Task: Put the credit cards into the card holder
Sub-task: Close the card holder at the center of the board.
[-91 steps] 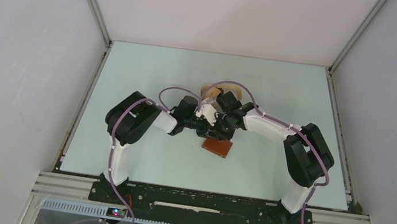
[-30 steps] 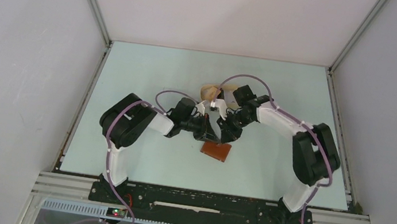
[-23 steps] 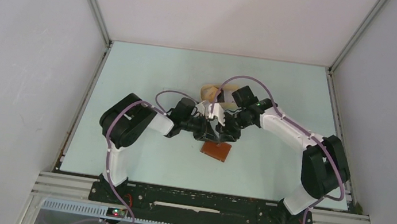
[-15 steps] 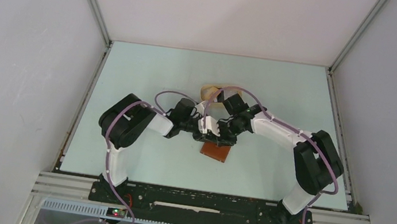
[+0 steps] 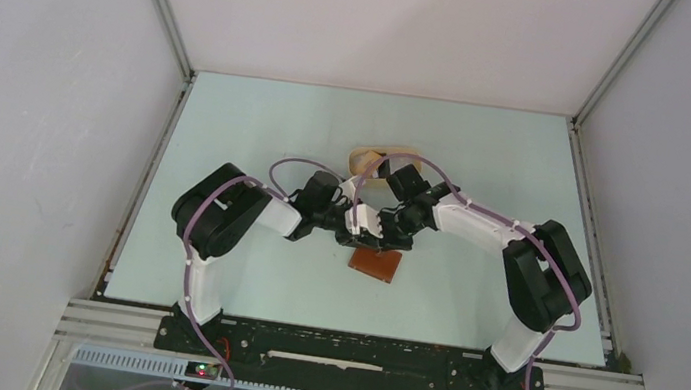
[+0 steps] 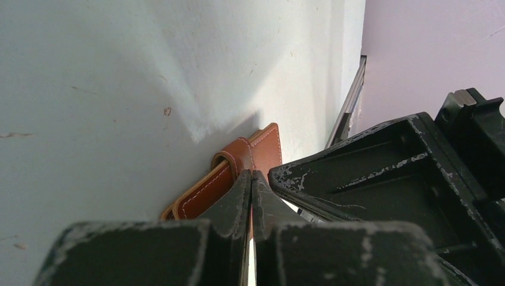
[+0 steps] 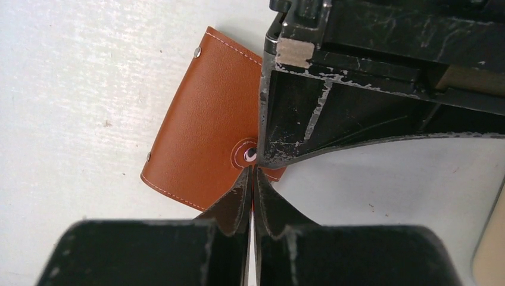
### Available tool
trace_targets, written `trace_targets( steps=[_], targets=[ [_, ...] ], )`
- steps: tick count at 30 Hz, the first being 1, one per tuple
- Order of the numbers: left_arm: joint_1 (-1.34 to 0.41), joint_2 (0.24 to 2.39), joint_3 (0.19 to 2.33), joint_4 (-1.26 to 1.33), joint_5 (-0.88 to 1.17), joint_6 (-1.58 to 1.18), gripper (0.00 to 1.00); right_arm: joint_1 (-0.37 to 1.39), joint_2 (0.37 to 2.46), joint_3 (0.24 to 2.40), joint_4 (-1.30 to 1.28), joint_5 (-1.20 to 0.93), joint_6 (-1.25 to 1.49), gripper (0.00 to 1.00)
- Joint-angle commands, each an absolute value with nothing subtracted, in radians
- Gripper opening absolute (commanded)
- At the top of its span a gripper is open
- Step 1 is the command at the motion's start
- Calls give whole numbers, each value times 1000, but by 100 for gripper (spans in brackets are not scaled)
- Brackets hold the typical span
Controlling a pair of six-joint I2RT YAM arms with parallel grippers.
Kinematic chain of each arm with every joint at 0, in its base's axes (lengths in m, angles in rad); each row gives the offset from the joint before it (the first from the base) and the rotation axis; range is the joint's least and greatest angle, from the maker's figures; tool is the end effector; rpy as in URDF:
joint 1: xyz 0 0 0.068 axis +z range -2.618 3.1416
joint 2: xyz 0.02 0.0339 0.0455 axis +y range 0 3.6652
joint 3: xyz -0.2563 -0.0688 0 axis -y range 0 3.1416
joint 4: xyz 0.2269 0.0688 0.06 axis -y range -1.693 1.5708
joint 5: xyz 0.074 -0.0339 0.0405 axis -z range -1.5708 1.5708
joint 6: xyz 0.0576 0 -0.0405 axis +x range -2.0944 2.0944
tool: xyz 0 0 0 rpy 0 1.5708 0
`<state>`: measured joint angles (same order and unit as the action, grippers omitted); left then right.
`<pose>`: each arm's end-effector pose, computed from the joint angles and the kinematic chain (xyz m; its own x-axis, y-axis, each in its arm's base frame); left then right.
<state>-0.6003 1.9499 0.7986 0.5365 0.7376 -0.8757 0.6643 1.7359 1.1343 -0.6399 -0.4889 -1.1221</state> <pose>0.2730 -0.2338 0.1015 -0.9740 -0.0220 -0.2253 0.1926 0.4426 -0.8758 0.2380 0.2208 0.1692 0.2750 -0.7950 -0.5407 -0.9593 -0.2647 -0.0986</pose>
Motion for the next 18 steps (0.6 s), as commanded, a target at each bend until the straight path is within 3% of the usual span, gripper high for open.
trace_targets(
  steps=[1,18],
  targets=[
    [-607,1910,782,538,748,-879,5,676,1739,1139,-652,-501,-1161,7],
    [-607,1913,781,549,752,-888,6,707,1769,1140,-653,-465,-1201,6]
  ],
)
